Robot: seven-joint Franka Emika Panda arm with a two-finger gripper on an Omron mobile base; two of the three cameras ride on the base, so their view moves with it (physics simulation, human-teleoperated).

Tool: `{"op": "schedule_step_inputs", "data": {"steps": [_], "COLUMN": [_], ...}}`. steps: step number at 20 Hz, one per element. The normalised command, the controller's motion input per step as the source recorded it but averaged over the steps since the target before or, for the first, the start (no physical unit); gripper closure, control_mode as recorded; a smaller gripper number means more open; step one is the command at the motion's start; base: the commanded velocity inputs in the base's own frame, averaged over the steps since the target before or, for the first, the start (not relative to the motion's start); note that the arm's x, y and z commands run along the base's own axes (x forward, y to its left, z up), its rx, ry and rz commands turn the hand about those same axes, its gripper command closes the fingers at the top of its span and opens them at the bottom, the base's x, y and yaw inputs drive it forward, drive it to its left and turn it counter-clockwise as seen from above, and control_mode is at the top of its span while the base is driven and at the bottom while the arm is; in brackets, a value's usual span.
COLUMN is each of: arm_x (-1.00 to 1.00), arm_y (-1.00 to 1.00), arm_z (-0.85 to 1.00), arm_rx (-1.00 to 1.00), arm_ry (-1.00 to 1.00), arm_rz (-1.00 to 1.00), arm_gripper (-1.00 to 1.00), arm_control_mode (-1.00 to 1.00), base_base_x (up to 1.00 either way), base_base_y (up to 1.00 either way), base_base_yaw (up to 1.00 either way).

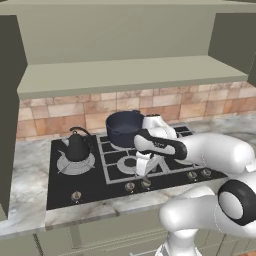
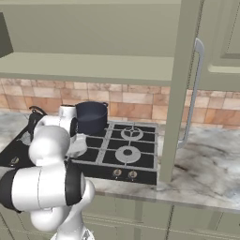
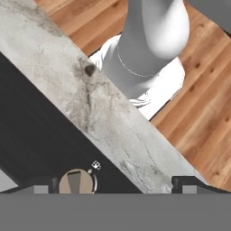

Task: Pick the kettle from the cabinet and place it on a stove burner. Then pick the pot from the counter and place it on another stove burner. Finally, turn both burners on.

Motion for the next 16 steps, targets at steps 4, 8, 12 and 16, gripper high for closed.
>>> {"op": "schedule_step_inputs", "data": {"steps": [4, 8, 12, 16], "arm_x": [-0.08, -0.05, -0.03, -0.08], "arm_y": [0.2, 0.29, 0.4, 0.47], "arm_z": [0.15, 0.29, 0.31, 0.26], "arm_rx": [0.05, 0.02, 0.0, 0.0], "arm_ry": [0.0, 0.02, 0.05, 0.05], "arm_rz": [-0.01, -0.05, -0.09, -0.14], "arm_gripper": [-1.0, -1.0, -1.0, -1.0], "arm_control_mode": [-1.0, -1.0, -1.0, -1.0], "base_base_x": [0.0, 0.0, 0.0, 0.0], "base_base_y": [0.0, 0.0, 0.0, 0.0], "base_base_yaw": [0.0, 0.0, 0.0, 0.0]}}
